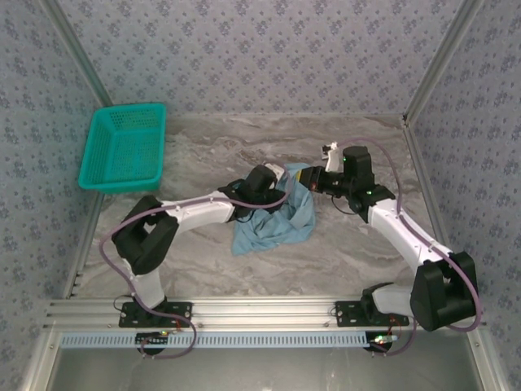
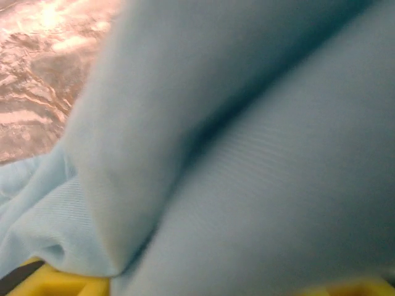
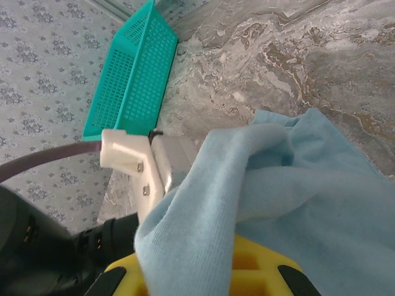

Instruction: Fold the inside-out t-shirt

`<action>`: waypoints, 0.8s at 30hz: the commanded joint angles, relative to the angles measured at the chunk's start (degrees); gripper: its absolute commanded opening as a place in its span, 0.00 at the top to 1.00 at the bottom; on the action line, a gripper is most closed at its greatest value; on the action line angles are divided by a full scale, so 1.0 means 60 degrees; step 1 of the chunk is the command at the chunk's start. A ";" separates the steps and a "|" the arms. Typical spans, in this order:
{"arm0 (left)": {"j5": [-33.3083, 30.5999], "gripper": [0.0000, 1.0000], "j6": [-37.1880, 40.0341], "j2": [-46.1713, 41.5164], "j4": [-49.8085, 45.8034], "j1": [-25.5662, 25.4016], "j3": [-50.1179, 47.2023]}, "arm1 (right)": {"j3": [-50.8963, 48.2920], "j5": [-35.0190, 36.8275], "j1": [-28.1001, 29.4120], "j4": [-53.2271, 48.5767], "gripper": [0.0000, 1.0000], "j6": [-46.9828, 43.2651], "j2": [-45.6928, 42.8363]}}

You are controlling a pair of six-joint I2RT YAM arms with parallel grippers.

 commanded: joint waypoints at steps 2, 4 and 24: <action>0.1478 0.86 0.0009 -0.0096 0.0925 0.0710 0.0478 | 0.0305 -0.0056 -0.0552 -0.0565 1.00 -0.0470 -0.0247; 0.3049 0.99 -0.0233 -0.0906 0.0671 0.1062 0.0348 | 0.0659 0.1001 -0.0661 -0.1519 1.00 -0.1138 -0.0389; 1.0414 1.00 -0.2332 -0.4468 -0.0272 0.2911 0.0825 | 0.3669 0.6192 -0.0220 -0.4909 0.78 -0.4066 0.0383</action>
